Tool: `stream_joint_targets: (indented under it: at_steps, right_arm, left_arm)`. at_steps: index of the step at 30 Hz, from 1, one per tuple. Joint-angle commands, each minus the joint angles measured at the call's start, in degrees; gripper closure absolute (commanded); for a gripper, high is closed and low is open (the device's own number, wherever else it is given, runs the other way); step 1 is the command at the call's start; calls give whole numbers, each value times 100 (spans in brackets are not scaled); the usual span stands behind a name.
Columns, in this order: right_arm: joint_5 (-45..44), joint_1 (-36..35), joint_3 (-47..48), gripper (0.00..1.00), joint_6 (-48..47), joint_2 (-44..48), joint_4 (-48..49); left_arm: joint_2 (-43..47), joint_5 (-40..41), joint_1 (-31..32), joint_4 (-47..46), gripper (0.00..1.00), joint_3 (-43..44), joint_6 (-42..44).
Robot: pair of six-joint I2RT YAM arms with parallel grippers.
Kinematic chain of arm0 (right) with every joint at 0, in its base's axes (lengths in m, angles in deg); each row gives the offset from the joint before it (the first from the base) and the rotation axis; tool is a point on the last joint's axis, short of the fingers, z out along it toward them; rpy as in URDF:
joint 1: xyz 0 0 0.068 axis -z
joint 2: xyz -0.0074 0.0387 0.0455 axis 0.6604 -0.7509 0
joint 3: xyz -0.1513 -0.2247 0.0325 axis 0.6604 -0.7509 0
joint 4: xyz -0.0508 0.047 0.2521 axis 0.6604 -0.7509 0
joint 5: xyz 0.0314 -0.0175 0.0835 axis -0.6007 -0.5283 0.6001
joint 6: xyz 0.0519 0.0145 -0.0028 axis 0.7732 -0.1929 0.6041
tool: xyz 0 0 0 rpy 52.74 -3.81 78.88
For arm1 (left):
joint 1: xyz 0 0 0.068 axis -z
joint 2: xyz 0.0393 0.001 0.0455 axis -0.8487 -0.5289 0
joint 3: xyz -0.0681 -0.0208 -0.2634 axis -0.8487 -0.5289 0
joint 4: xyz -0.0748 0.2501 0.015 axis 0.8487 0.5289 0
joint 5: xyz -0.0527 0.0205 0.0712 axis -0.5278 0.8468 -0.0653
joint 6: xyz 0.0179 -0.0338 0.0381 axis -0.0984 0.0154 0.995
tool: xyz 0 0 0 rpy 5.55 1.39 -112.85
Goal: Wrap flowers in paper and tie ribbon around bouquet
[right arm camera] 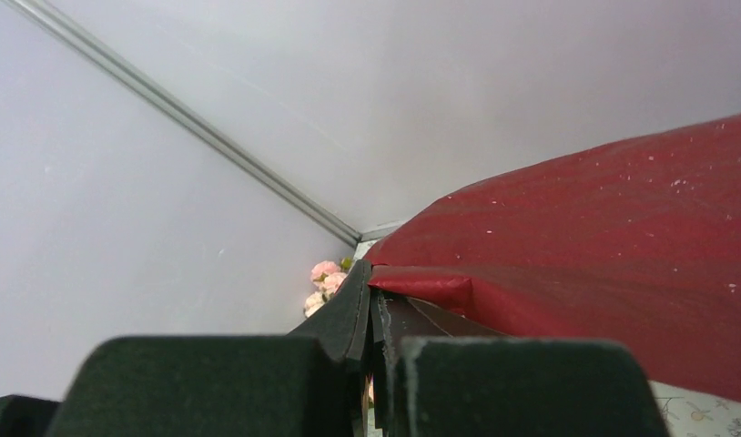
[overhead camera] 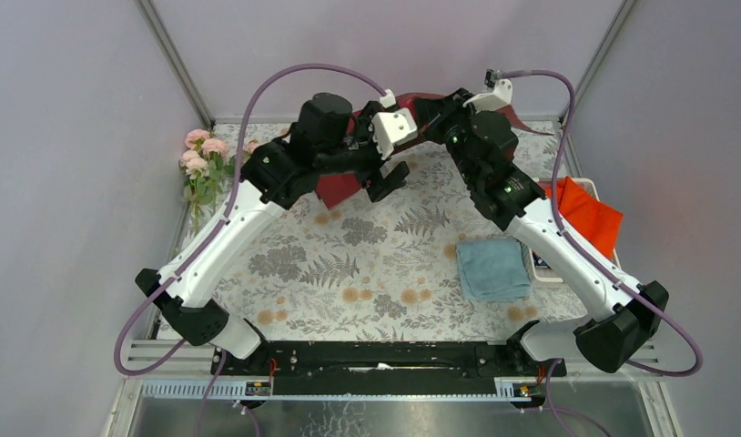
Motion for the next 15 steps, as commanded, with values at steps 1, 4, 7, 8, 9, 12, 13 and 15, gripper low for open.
stream_joint_targets:
  at_steps: [1, 4, 7, 8, 9, 12, 13, 15]
  right_arm:
    - [-134, -195, 228, 100, -143, 257, -3]
    - [-92, -198, 258, 100, -246, 329, -119]
    - [-65, -200, 260, 100, -363, 388, -214]
    - [-16, -200, 276, 100, -378, 393, -257]
    - [55, -199, 294, 100, -386, 387, -292]
    - [300, -193, 397, 100, -434, 353, -459]
    - [345, -199, 440, 100, -490, 341, -530]
    - [363, -198, 559, 100, -650, 322, -680]
  left_arm:
    - [7, 1774, 164, -823, 1, -208, 198]
    - [56, 3043, 160, -1194, 1, -307, 417]
    - [124, 3240, 152, -1244, 1, -413, 610]
    - [130, 3225, 163, -1247, 2, -468, 642]
    - [124, 3223, 159, -1249, 2, -534, 683]
    - [122, 3412, 155, -1398, 13, -759, 894]
    - [121, 3471, 160, -1417, 22, -770, 938]
    - [141, 3448, 158, -1403, 44, -745, 947]
